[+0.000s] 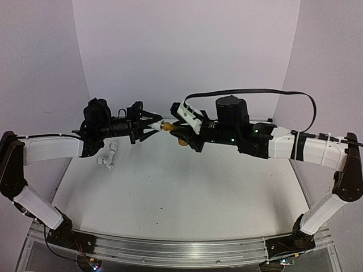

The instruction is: Install the water faucets

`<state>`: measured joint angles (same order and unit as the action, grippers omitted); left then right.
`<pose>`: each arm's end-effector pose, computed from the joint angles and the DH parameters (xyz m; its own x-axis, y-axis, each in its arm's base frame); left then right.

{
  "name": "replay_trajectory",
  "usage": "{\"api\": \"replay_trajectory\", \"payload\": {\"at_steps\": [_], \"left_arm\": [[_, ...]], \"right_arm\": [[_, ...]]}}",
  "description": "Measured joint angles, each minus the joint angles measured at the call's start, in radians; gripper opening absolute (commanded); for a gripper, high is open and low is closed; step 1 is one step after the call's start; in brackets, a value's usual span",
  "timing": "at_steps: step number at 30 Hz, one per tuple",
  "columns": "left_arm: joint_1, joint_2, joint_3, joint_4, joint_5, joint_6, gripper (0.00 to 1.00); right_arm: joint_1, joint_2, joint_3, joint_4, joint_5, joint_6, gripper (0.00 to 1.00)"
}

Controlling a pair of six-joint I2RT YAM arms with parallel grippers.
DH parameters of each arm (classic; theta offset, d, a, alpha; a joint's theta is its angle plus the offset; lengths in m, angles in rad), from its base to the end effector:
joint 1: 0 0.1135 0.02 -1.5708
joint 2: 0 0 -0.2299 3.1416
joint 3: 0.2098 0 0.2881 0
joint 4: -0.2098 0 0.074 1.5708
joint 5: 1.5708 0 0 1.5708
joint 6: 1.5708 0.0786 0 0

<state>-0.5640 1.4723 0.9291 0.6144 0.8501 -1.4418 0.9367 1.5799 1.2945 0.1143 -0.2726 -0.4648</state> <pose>0.3024 -0.2612 0.2570 -0.9702 -0.1607 -0.1813 0.1865 -0.0175 -0.9823 0.2536 0.3806 0.2961 0.3281 -0.2826 -0.9014 -0.8793 0.2575 -0.4007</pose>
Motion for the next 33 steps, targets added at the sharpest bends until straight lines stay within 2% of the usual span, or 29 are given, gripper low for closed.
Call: {"api": "replay_trajectory", "payload": {"at_steps": [4,11,13,16,19,20,21,22,26,29,31,33], "left_arm": [[0.0,-0.014,-0.01,-0.057,0.002,-0.038,0.0],[0.002,-0.026,-0.01,-0.093,-0.001,-0.043,0.0],[0.002,-0.026,-0.01,-0.1,-0.003,-0.035,0.0],[0.002,-0.04,-0.01,-0.109,-0.038,0.035,0.0],[0.001,-0.084,-0.01,-0.106,-0.091,0.233,0.0],[0.001,-0.086,-0.01,-0.107,-0.093,0.245,0.0],[0.001,-0.116,-0.011,-0.081,-0.106,0.364,0.0],[0.001,-0.129,-0.011,-0.061,-0.101,0.44,0.0],[0.003,-0.147,0.0,-0.017,-0.063,0.627,0.0],[0.024,-0.142,0.035,0.006,0.018,0.789,0.0],[0.043,-0.133,0.068,0.016,0.071,0.853,0.0],[0.069,-0.1,0.126,0.041,0.159,0.932,0.0]], "right_arm": [[0.042,0.0,0.0,-0.031,0.103,-0.139,0.0],[0.087,0.01,0.003,-0.032,0.221,-0.218,0.0],[0.086,0.016,0.009,-0.036,0.221,-0.204,0.0],[0.039,0.043,0.059,-0.077,0.118,-0.109,0.0],[-0.05,0.094,0.124,-0.083,-0.131,0.097,0.0],[-0.054,0.097,0.127,-0.08,-0.145,0.108,0.0],[-0.091,0.122,0.158,-0.047,-0.286,0.246,0.0],[-0.107,0.133,0.171,-0.023,-0.362,0.34,0.0],[-0.154,0.183,0.2,0.102,-0.593,0.658,0.0],[-0.189,0.28,0.274,0.248,-0.824,1.013,0.0],[-0.198,0.344,0.319,0.397,-0.912,1.244,0.0],[-0.208,0.426,0.369,0.642,-0.989,1.56,0.0]]}}
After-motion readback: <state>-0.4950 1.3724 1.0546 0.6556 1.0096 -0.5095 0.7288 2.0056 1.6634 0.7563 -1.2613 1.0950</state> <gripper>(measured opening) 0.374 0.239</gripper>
